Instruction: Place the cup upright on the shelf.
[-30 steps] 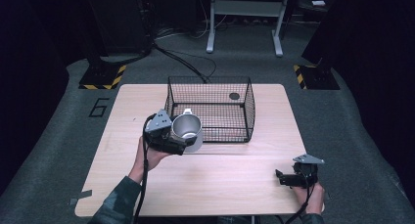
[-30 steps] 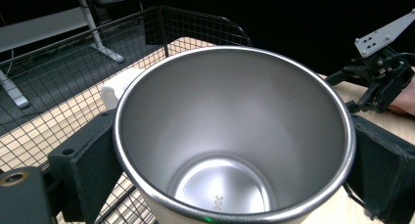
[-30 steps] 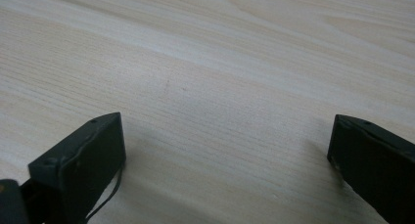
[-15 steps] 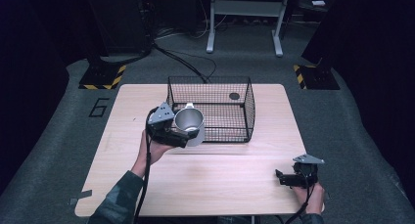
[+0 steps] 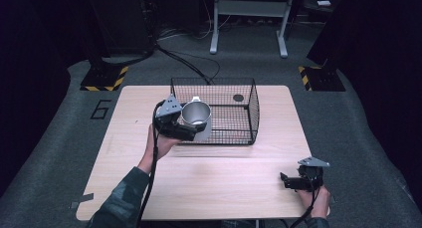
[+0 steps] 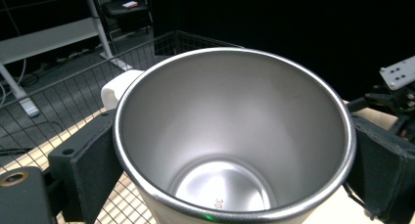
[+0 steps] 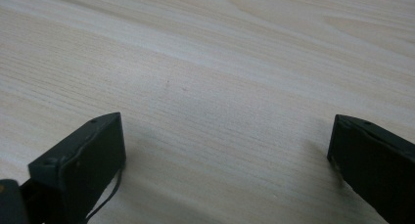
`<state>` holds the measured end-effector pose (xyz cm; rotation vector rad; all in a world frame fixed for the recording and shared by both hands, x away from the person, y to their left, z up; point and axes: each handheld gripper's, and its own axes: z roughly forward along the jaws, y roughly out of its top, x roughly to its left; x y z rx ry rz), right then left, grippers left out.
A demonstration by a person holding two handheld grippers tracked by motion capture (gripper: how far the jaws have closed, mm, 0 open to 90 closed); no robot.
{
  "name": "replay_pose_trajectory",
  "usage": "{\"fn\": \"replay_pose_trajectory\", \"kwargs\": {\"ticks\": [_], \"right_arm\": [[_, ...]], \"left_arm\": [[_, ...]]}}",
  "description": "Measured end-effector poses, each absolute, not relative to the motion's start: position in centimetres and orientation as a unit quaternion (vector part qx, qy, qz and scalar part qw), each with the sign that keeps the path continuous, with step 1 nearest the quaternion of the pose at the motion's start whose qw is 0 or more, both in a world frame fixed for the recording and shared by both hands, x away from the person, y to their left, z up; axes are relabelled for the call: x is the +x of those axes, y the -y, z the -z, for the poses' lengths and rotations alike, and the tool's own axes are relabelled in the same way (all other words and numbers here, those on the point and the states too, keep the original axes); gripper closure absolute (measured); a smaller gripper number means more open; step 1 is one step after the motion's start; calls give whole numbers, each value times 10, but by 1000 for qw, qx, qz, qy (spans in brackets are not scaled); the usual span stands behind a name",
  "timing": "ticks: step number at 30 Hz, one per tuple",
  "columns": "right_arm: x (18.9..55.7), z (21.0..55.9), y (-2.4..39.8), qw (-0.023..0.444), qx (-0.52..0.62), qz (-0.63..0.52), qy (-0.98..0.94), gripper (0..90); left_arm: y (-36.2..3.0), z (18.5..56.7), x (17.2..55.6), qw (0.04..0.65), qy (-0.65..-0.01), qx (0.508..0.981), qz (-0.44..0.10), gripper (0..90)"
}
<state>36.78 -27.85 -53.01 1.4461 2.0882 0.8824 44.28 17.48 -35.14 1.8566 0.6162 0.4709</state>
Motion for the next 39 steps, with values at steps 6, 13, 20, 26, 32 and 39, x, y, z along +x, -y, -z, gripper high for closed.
{"fn": "replay_pose_trajectory", "kwargs": {"ticks": [6,13,20,26,32,39], "right_arm": [[368,530,278,226,525,-320,-756,1],[368,530,279,225,523,-320,-757,1],[368,530,279,225,523,-320,-757,1],[368,530,279,225,523,-320,-757,1],[368,530,279,225,523,-320,-757,1],[368,530,278,226,525,-320,-756,1]], "left_arm": [[-170,351,456,533,-269,778,-197,68],[-166,353,473,526,-280,777,-203,68],[-162,358,488,518,-294,777,-204,68],[-159,365,501,511,-308,777,-202,68],[-155,369,515,498,-312,784,-201,67],[-148,375,530,484,-318,790,-201,68]]}}
